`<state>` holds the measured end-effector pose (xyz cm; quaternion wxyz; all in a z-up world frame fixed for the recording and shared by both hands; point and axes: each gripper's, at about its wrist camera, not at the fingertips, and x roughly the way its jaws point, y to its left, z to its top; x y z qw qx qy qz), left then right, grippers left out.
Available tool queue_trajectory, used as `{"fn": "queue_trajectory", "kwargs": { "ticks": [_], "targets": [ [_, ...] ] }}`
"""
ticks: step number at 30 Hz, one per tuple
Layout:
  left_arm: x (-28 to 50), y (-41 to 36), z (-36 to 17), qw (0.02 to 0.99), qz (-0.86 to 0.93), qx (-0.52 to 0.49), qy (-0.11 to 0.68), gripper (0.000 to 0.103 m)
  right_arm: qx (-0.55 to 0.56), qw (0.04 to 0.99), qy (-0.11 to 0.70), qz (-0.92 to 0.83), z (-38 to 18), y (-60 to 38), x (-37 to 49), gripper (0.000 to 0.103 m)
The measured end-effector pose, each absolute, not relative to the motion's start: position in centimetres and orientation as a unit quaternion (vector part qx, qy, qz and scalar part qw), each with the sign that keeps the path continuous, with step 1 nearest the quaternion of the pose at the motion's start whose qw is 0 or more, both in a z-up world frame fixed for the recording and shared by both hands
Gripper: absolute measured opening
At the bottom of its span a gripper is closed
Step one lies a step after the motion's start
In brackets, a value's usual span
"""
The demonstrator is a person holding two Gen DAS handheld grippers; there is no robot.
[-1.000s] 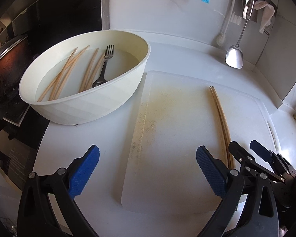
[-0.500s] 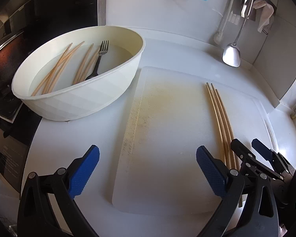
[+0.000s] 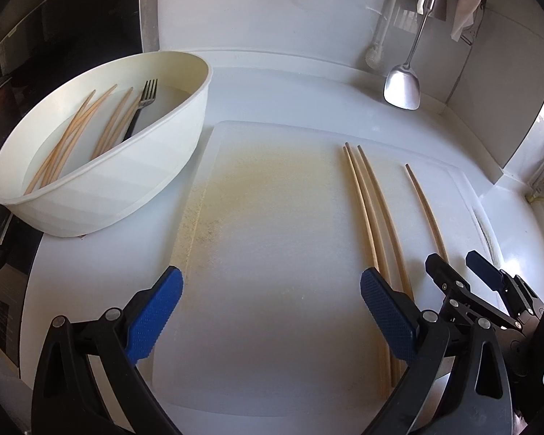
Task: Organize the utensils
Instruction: 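Lower the right tool onto a single wooden chopstick and close on it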
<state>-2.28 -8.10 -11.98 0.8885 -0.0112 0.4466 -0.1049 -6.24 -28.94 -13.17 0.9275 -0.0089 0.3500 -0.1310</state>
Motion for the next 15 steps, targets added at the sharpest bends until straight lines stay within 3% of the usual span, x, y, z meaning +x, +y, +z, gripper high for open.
{"fn": "queue_trajectory", "kwargs": {
  "ticks": [15],
  "targets": [
    [-0.9, -11.5, -13.4, 0.884, -0.120, 0.018, 0.452, 0.097, 0.002, 0.929, 0.346, -0.134, -12.9, -30.6, -6.9, 0.064]
  ]
}}
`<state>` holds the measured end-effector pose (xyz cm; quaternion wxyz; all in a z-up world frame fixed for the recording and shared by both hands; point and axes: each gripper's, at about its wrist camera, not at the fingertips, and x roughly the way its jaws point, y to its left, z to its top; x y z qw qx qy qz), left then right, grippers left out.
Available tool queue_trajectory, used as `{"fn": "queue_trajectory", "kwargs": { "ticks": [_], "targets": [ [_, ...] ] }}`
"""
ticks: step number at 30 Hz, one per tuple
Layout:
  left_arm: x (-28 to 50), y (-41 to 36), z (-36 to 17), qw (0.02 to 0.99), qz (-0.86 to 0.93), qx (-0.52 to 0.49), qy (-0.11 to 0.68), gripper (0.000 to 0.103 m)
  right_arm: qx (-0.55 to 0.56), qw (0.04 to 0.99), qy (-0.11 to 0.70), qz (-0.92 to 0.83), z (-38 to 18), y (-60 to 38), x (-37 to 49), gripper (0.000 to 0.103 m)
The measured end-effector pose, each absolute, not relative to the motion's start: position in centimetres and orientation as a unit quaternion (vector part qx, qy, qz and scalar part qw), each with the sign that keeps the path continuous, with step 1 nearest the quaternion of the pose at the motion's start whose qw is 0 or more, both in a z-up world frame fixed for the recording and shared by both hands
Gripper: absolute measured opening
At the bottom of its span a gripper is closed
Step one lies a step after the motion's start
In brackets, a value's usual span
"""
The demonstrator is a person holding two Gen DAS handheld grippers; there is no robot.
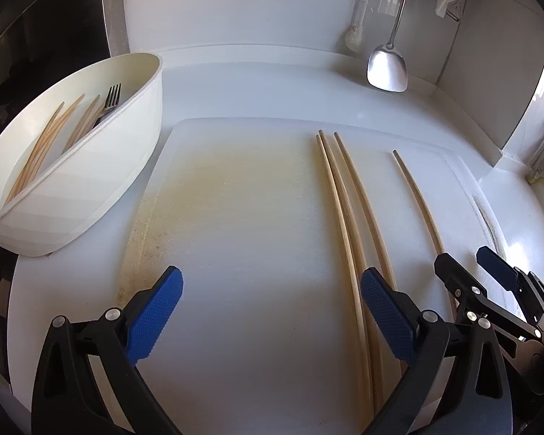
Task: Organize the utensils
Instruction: 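Lower the right tool onto a single wooden chopstick and close on it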
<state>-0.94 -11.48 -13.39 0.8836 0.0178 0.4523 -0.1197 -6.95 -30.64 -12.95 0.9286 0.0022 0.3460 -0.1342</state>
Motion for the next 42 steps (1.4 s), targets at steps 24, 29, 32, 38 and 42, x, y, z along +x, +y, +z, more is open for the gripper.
{"fn": "queue_trajectory", "kwargs": {
  "ticks": [24, 29, 32, 38, 42],
  "targets": [
    [0.1, -12.7, -14.3, 0.890, -0.077, 0.036, 0.447, 0.098, -0.009, 0.928, 0.347, -0.132, -12.8, -30.8, -6.2, 0.065],
    [0.4, -12.6, -14.4, 0.896, -0.063, 0.029, 0.438, 0.097, -0.017, 0.931, 0.341, -0.128, -13.0, -30.6, -5.9, 0.065],
    [0.4, -12.5, -14.4, 0.898, -0.061, 0.027, 0.434, 0.097, -0.023, 0.932, 0.341, -0.120, -12.9, -30.6, -5.6, 0.065],
    [-0.4, -13.2, -13.9, 0.903, -0.081, 0.038, 0.420, 0.067, -0.051, 0.935, 0.340, -0.092, -12.8, -29.4, -5.7, 0.038],
    [-0.9, -13.6, -13.6, 0.904, -0.089, 0.041, 0.417, 0.044, -0.057, 0.935, 0.339, -0.083, -12.8, -28.9, -5.7, 0.025]
  ]
}}
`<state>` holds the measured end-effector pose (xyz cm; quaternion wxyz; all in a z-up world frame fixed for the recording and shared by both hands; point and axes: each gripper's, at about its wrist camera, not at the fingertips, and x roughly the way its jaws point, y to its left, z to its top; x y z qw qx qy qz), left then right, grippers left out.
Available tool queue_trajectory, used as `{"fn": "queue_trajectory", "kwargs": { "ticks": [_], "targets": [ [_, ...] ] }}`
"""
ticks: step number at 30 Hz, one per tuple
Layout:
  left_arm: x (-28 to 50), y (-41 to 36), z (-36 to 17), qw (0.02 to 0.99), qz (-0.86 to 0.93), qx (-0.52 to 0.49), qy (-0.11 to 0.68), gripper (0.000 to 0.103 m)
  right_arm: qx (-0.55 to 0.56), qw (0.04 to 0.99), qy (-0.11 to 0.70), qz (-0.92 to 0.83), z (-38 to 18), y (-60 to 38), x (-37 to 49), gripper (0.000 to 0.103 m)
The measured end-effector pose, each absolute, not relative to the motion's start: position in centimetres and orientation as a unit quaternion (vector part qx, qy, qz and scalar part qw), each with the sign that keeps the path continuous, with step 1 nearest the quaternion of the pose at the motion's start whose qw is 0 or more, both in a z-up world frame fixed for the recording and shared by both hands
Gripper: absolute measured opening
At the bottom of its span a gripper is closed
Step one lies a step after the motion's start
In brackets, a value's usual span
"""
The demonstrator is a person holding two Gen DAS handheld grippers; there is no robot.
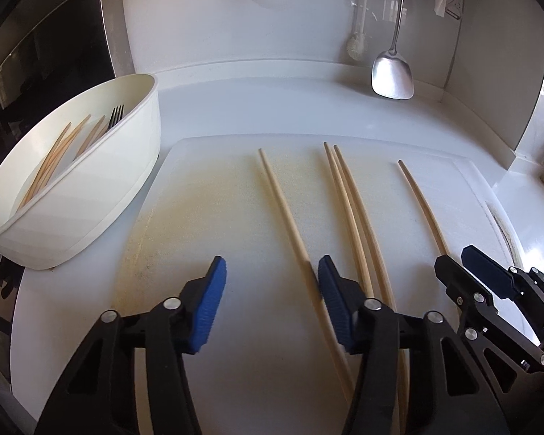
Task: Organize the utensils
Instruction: 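Lower the right tool onto a single wooden chopstick and close on it, then lift the chopstick with the right tool toward the bowl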
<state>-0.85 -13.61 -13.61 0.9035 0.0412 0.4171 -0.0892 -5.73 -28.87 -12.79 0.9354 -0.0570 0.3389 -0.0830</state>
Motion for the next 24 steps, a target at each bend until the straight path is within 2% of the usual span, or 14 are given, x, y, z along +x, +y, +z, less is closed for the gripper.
{"fn": "queue_trajectory", "kwargs": {
  "ticks": [2, 3, 6, 24],
  "targets": [
    [-0.9, -13.7, -13.5, 0.903, -0.093, 0.042, 0.417, 0.034, -0.059, 0.935, 0.339, -0.081, -12.7, -28.8, -5.7, 0.021],
    [-0.9, -13.7, -13.5, 0.903, -0.092, 0.043, 0.417, 0.024, -0.061, 0.935, 0.339, -0.081, -12.7, -28.7, -5.8, 0.014],
    [-0.9, -13.6, -13.5, 0.904, -0.091, 0.041, 0.416, 0.011, -0.066, 0.935, 0.338, -0.083, -12.7, -28.7, -5.7, 0.008],
    [-1.8, -12.4, -12.9, 0.898, -0.096, 0.021, 0.428, 0.007, -0.036, 0.938, 0.339, -0.067, -12.3, -28.2, -6.8, 0.006]
  ]
}}
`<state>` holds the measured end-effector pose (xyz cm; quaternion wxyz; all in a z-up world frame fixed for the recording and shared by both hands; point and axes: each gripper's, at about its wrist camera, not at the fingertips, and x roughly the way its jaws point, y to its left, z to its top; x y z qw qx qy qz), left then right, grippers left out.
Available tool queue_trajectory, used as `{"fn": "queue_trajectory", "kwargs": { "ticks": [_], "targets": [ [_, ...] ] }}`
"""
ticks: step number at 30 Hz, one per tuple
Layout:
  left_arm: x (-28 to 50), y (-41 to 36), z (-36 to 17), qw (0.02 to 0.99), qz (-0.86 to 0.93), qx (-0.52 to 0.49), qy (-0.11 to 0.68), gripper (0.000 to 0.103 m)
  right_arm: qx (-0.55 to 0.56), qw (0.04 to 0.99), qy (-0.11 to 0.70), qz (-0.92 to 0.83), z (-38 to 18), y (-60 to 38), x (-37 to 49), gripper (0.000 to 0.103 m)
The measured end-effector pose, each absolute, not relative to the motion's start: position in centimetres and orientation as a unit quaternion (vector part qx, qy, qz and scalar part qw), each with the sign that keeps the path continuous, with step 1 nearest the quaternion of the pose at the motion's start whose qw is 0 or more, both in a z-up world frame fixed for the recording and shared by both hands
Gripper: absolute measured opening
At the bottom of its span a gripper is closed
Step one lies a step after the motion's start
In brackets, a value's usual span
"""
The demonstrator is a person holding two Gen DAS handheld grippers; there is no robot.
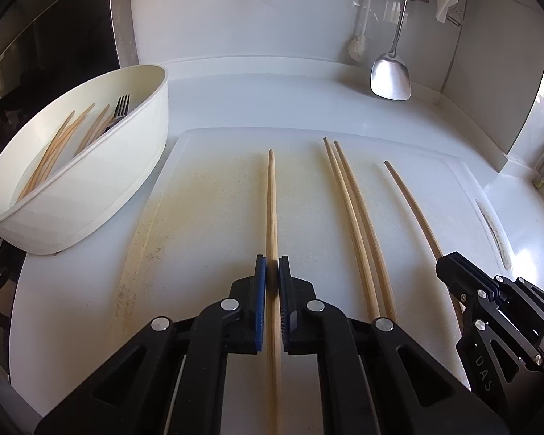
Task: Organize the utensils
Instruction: 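Lift the chopstick with the right tool toward the bowl, then carry the held chopstick with the right tool over the water bowl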
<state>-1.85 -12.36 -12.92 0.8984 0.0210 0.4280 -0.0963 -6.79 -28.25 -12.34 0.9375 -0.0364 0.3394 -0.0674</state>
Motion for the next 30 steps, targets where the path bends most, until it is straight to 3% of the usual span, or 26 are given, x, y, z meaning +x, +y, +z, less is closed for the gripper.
{"fn": "queue_trajectory", "kwargs": {
  "ticks": [12, 30],
  "targets": [
    [-2.5, -11.2, -9.6, 0.904, -0.097, 0.007, 0.416, 0.007, -0.032, 0.942, 0.330, -0.058, -10.6, -27.6, -7.6, 0.006],
    [-5.0, -4.6, 0.6, 0.925, -0.029, -0.014, 0.378, 0.007, -0.051, 0.957, 0.284, 0.036, -1.1, -20.9, -6.7, 0.006]
  ]
}}
